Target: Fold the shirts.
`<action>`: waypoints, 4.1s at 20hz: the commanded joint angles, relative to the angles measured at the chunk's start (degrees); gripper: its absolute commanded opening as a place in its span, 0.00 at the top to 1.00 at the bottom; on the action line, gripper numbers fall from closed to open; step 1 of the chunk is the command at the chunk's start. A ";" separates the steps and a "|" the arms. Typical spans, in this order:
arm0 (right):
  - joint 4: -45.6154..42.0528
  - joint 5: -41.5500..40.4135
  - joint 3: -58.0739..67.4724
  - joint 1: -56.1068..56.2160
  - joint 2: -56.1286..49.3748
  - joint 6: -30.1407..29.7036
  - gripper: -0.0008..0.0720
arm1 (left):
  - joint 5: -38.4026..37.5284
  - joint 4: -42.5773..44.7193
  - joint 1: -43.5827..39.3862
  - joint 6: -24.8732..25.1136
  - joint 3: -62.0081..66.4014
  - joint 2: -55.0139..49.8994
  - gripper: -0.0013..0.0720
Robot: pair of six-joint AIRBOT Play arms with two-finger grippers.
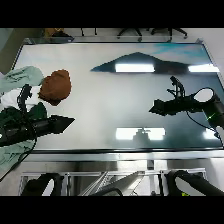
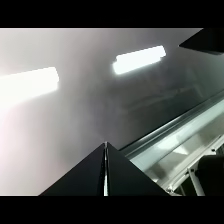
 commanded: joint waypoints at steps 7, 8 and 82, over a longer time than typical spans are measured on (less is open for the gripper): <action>0.87 -2.99 -0.04 0.02 -1.60 0.02 0.58 | 11.02 6.99 5.16 0.07 6.73 -10.34 0.03; 0.87 -3.06 -0.04 0.02 -2.40 0.02 0.32 | 11.21 10.38 7.74 0.07 9.33 -13.18 0.03; 34.75 -7.41 -4.44 6.56 -16.41 -29.62 0.96 | -5.33 -17.49 -3.93 15.34 16.37 -53.00 0.97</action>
